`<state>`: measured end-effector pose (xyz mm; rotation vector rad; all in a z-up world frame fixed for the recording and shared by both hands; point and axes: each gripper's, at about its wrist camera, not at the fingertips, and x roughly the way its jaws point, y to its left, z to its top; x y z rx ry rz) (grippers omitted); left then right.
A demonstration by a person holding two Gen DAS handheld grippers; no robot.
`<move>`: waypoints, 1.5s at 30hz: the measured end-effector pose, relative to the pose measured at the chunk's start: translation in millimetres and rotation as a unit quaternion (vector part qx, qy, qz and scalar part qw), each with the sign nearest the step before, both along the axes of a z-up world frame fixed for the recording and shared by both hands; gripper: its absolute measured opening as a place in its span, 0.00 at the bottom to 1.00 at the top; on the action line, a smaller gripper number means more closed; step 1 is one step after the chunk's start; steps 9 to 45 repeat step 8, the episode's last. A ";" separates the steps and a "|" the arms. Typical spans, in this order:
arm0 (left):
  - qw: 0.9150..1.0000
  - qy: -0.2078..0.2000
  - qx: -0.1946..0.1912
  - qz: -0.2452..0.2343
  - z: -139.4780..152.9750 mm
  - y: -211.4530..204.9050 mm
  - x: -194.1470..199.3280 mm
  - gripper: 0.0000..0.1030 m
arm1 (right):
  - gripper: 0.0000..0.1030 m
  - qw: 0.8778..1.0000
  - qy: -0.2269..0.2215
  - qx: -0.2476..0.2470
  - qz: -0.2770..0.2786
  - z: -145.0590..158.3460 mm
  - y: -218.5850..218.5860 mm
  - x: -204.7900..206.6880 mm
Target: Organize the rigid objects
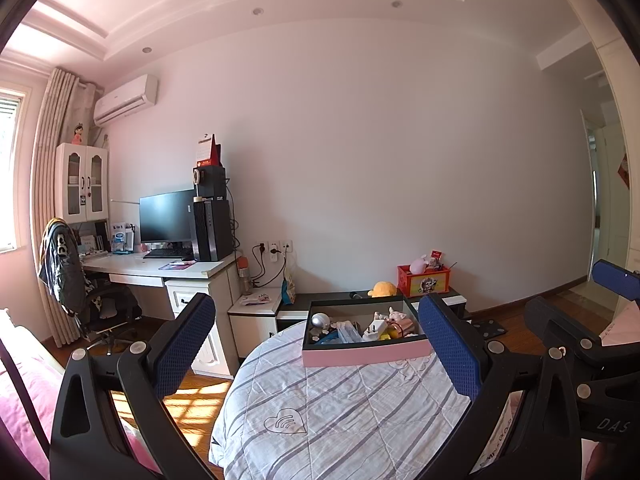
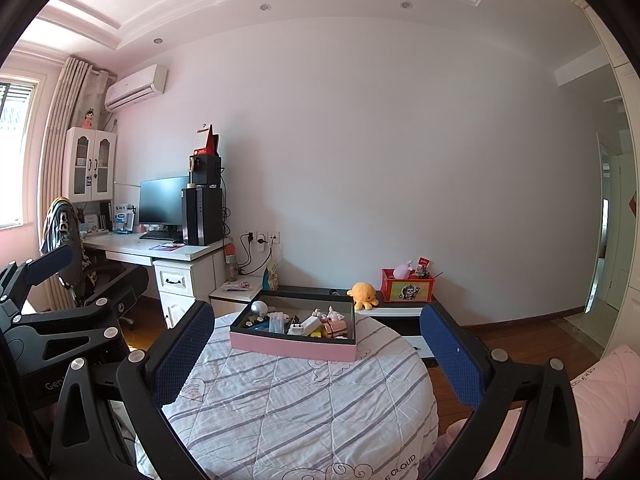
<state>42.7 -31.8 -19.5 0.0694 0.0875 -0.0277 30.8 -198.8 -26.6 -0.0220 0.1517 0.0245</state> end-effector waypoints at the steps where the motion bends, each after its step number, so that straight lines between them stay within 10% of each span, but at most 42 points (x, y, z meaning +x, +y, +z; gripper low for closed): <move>1: 1.000 0.000 0.000 0.000 -0.1 0.0 -0.1 1.00 | 1.00 1.000 0.000 0.000 0.000 -0.2 -0.3 0.5; 45: 1.000 -0.001 0.000 0.003 -0.9 0.1 -1.5 1.00 | 1.00 1.000 0.000 0.000 0.000 -0.1 0.0 0.4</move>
